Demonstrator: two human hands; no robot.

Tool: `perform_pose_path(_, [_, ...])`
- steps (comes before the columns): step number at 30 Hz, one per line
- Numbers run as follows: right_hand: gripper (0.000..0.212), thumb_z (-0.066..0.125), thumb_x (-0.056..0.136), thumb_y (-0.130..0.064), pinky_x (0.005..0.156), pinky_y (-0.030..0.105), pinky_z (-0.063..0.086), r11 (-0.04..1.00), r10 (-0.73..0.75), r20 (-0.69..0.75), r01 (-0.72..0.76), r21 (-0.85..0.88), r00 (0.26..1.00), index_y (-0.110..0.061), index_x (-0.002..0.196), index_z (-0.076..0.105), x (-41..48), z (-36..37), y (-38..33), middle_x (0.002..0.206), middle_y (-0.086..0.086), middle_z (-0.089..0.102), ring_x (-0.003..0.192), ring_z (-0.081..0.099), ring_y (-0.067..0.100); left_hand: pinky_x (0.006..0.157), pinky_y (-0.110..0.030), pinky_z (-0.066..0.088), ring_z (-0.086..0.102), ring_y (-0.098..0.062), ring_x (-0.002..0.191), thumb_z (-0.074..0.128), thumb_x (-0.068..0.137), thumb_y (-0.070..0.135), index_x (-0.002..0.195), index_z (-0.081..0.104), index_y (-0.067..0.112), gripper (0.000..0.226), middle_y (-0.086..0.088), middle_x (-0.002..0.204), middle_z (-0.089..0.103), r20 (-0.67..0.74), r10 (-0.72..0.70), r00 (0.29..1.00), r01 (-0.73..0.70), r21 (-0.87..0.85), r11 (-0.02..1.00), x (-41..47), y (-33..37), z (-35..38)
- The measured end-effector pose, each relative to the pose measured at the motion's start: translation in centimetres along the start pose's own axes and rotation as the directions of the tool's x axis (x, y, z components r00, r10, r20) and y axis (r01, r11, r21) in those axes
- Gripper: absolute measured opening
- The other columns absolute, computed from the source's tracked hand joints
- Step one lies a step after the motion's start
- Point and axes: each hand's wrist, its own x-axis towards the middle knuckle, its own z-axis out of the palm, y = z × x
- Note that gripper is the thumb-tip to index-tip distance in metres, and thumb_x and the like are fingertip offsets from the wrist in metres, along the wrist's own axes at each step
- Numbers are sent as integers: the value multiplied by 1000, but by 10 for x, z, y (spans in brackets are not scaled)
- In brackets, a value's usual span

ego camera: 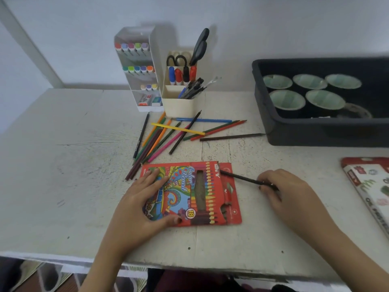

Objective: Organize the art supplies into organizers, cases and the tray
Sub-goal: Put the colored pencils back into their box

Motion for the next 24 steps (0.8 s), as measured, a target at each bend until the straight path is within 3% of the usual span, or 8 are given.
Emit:
perform_pose_path(5, [19,72,77,-2,62,30,47,982,-184,17,185,-26,983,-16,89,68,0,9,-8,79,-3,60,69,57,18,112,-32,22,13,17,135,60,52,84,135,43,45,94,29,146,26,3,6,1000,-6,15,1000,0,-1,1])
perform_pose_path(10, [17,64,79,-5,67,31,41,956,-274,-53,265,-127,960,-17,88,69,0,20,-14,77,-2,59,65,57,19,114,-35,23,15,14,136,62,53,82,135,45,42,93,27,147,27,0,13,1000,-13,15,1000,-1,-1,0])
perform_pose_path(15, [18,56,83,-15,76,29,37,939,-333,-35,328,-99,942,-26,92,69,1,24,-21,82,-5,59,73,55,14,113,-34,23,15,13,137,62,53,82,135,44,45,91,27,147,28,10,23,1000,-23,12,1000,-3,-2,1])
perform_pose_path(20, [24,48,85,-31,85,32,35,940,-339,-51,340,6,939,-29,91,71,-5,29,-26,85,-9,60,80,51,6,112,-31,20,13,15,136,62,52,81,135,44,45,92,29,146,25,10,17,1000,-17,13,1000,-4,-1,0])
perform_pose_path(24, [28,48,84,-41,93,31,27,959,-284,-62,283,-36,957,-31,98,70,-12,29,-28,95,-11,60,88,52,6,113,-30,20,13,14,137,63,53,80,135,44,44,92,29,147,26,5,13,1000,-13,16,1000,-6,-2,0])
